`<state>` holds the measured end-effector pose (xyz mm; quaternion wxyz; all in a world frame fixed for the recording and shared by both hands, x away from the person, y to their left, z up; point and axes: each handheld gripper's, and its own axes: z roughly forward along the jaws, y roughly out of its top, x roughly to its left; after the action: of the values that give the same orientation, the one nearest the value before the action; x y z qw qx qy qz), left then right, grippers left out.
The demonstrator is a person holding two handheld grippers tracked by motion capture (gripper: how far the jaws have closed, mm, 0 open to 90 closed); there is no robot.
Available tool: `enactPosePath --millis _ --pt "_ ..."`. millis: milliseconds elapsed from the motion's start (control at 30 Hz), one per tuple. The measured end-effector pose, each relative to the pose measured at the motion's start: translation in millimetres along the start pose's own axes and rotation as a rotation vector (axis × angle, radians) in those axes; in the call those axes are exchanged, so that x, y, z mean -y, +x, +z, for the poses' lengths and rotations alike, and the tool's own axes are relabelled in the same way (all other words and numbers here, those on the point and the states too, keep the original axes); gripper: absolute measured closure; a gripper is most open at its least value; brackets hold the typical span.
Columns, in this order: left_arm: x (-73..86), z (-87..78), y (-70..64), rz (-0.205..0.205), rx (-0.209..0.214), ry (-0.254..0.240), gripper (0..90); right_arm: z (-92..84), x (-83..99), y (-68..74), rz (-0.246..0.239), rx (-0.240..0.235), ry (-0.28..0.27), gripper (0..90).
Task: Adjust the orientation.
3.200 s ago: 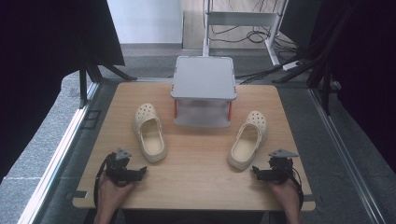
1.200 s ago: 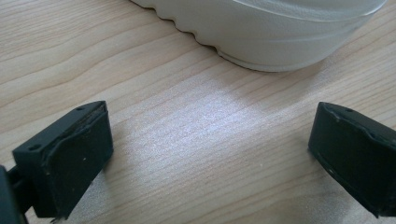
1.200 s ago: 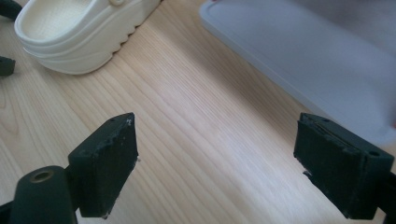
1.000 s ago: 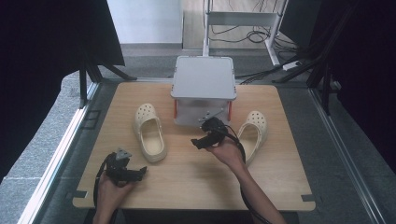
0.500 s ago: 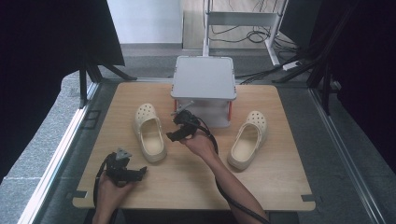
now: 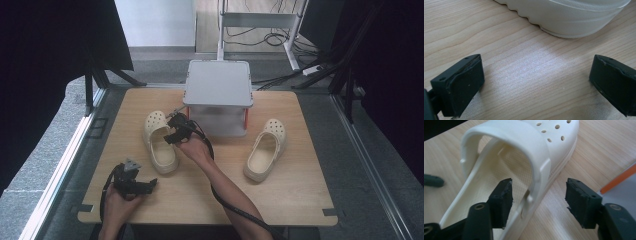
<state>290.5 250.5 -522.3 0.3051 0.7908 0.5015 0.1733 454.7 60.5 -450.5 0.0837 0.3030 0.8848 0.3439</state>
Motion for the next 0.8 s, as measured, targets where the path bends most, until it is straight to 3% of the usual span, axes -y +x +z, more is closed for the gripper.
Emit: enactPosePath --millis 133,167,333,400,500,800 --pt "0.0 0.0 0.0 0.000 0.000 0.000 0.0 10.1 -4.5 2.5 0.009 0.002 0.032 53.5" --pt "0.0 0.0 -0.1 0.000 -0.001 0.000 0.0 13.9 -5.1 3.6 0.021 0.014 0.055 61.6" --pt "-0.1 0.1 -0.5 -0.002 0.001 0.000 0.0 14.8 -4.8 3.0 0.056 0.010 0.067 71.9" --pt "-0.1 0.1 -0.4 0.001 0.001 0.000 0.0 12.0 -5.1 2.9 0.072 0.029 0.070 76.3" --pt "-0.1 0.2 -0.7 0.002 0.002 0.000 0.0 5.6 -6.4 0.3 0.081 0.007 0.068 78.8" --pt "-0.2 0.0 -1.0 0.010 0.004 0.002 0.0 -26.3 -10.5 7.2 0.037 -0.013 0.081 79.6"
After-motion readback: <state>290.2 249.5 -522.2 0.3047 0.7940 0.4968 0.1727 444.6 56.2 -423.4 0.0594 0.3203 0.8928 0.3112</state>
